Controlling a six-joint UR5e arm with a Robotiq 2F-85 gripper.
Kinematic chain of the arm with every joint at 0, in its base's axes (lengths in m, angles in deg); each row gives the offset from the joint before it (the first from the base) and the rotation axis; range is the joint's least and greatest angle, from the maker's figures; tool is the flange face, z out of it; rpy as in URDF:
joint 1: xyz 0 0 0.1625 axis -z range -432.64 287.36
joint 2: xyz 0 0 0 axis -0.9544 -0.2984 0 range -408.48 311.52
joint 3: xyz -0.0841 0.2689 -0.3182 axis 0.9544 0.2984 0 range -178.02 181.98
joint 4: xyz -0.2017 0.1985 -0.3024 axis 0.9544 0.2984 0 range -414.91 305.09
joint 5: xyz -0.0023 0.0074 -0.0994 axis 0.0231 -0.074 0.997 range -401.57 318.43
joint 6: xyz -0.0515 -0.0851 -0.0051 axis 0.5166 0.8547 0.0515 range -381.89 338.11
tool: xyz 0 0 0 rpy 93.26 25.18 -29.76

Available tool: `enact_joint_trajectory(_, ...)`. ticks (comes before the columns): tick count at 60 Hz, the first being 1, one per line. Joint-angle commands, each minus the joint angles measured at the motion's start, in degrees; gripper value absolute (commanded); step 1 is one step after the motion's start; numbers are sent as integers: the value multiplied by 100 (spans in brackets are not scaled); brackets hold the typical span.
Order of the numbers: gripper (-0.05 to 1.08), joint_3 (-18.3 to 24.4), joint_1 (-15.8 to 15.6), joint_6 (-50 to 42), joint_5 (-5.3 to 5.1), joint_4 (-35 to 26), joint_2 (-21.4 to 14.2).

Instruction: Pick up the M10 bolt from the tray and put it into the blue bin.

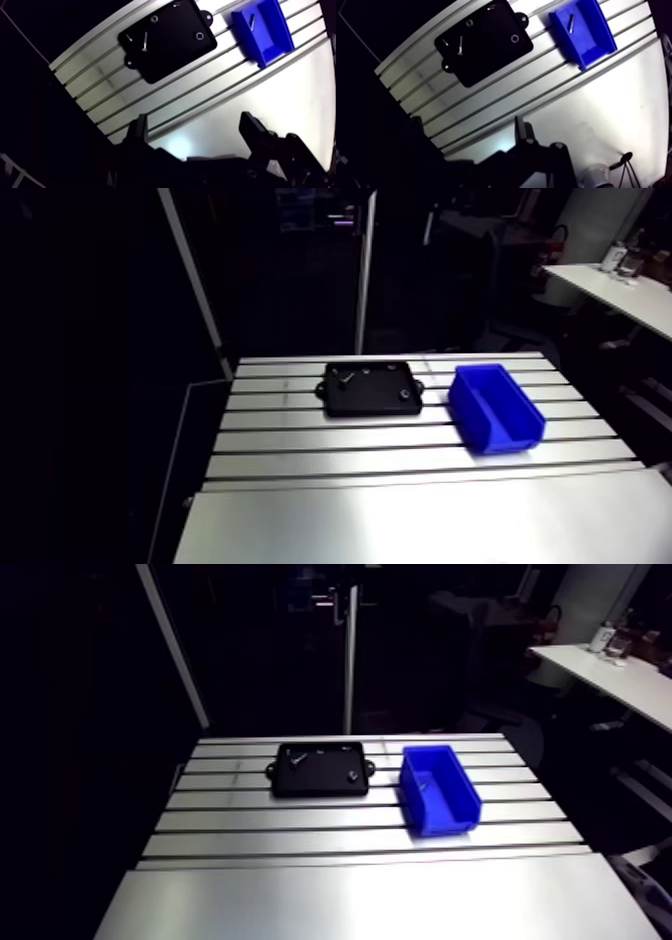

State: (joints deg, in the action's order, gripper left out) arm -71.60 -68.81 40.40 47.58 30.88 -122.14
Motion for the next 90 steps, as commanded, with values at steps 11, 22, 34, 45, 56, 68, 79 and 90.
enact_joint_trajectory(11, 1, -55, -268, -940, 10, 597, 422)
enact_joint_trajectory(22, 1, -89, -354, -1351, 28, 667, 667)
enact_joint_trajectory(34, 1, -267, -391, -1365, 27, 1101, 778)
enact_joint_trajectory(45, 1, -471, -400, -1365, 36, 1543, 906)
enact_joint_trajectory(56, 1, -622, -434, -1365, 36, 1795, 1062)
enact_joint_trajectory(68, 11, -789, -444, -1365, 45, 2192, 1130)
enact_joint_trajectory(79, 31, -965, -444, -1365, 45, 2469, 1225)
enact_joint_trajectory(90, 38, -1080, -444, -1373, 37, 2534, 1331)
